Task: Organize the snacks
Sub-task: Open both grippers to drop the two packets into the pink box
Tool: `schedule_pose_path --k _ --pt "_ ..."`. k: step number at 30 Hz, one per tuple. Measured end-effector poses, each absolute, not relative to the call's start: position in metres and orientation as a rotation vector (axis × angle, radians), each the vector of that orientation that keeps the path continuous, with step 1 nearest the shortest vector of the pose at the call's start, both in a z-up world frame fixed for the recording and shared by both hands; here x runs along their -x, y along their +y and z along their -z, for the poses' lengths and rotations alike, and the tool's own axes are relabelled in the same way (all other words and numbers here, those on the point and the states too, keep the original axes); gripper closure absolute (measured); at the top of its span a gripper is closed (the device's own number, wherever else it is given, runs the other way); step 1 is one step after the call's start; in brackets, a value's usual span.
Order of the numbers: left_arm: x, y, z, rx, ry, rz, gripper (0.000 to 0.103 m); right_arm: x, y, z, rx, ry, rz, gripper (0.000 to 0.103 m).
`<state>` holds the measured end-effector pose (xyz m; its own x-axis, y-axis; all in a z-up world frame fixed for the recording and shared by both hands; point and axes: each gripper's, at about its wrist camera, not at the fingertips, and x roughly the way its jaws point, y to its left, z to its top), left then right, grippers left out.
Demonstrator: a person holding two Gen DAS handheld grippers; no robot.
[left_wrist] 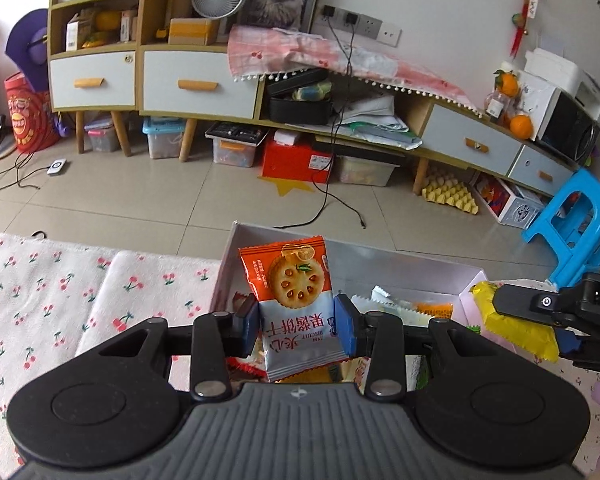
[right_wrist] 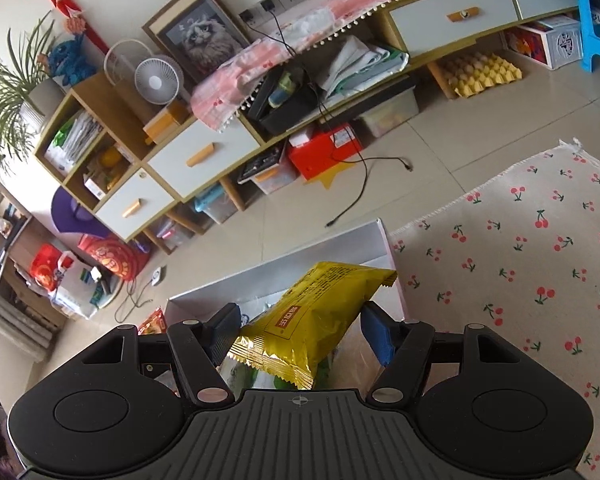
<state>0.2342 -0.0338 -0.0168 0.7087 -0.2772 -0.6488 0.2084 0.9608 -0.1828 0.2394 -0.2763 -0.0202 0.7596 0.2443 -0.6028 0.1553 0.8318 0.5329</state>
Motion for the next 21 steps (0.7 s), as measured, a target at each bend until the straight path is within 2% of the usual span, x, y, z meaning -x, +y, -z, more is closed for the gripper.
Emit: schedule_pose_path --k 1,3,4,5,11,21 --pt "-0.234 -0.035 0.017 0.095 0.730 0.274 0.065 -0.240 -0.276 0.020 -0.601 0.716 -0.053 0.034" --pt "-0.233 -0.037 0.016 0.088 0.717 0.274 0.052 -0.239 -0.277 0.021 -0.607 0.711 -0.055 0.033" --pt "-0.232 -0.037 0.016 0.087 0.712 0.275 0.044 -0.238 -0.278 0.021 -0.614 0.709 -0.055 0.026" --pt "-0.231 -0.037 0.015 0.087 0.708 0.277 0.039 -0.237 -0.280 0.021 -0.624 0.708 -0.051 0.024" --pt "-0.228 -0.038 0.010 0.074 0.700 0.283 0.027 -0.234 -0.283 0.016 -0.643 0.714 -0.048 0.022" --pt "-0.211 -0.035 0.002 0.079 0.725 0.283 0.021 -0.214 -0.275 -0.011 -0.571 0.732 -0.041 0.019"
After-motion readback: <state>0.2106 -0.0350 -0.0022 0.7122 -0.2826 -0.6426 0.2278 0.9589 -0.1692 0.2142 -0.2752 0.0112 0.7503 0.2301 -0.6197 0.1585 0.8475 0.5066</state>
